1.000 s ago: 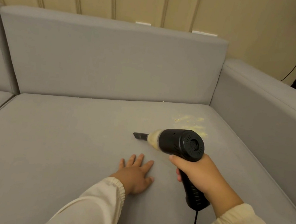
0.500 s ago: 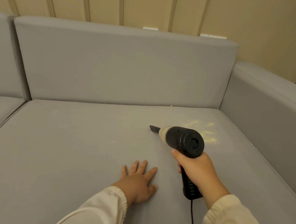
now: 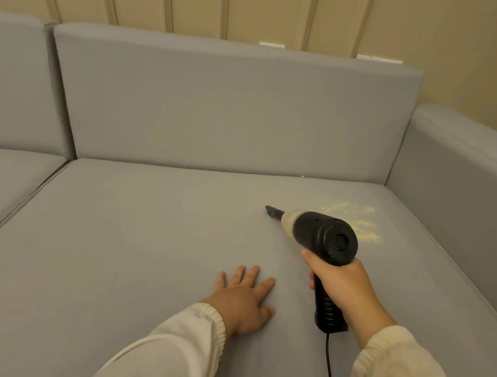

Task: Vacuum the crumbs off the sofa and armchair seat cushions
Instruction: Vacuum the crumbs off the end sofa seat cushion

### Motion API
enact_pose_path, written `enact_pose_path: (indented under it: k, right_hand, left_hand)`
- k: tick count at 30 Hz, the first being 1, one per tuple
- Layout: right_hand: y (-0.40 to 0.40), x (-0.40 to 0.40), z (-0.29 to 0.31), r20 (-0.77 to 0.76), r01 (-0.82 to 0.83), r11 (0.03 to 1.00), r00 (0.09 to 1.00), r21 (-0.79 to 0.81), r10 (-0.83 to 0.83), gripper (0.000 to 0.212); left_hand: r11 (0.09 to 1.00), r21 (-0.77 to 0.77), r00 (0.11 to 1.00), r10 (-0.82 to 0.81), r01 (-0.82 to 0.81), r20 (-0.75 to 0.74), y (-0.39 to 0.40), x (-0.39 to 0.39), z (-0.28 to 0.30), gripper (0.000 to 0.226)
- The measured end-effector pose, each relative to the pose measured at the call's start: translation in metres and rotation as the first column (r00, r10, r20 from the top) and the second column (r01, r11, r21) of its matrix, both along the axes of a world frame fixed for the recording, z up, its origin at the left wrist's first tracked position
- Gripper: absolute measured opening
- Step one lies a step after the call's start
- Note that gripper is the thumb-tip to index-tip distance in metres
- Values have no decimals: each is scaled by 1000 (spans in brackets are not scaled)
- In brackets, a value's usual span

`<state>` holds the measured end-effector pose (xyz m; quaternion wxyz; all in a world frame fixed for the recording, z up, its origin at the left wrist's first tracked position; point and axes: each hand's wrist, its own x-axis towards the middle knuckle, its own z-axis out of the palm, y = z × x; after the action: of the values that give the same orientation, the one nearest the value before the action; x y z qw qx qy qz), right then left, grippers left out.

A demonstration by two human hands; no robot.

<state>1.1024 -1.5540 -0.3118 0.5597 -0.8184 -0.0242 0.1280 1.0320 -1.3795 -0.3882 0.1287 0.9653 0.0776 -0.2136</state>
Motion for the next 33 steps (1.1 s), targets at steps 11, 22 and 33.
enact_pose_path:
  k: [11,22,33]
  right_hand:
    - [68,31,12,-54,45,984,998,172,-36,19]
    - [181,87,24,6,-116,988,993,99,116,27]
    - [183,74,26,26,-179,984,984,18,178,18]
  left_hand:
    - [990,45,991,136,-136,11,72,-30,-3,69]
    - [987,-11,987,162,-162,15,97,-30,-7,69]
    - [988,-2,988,153,-153,4,105,-24,-9,71]
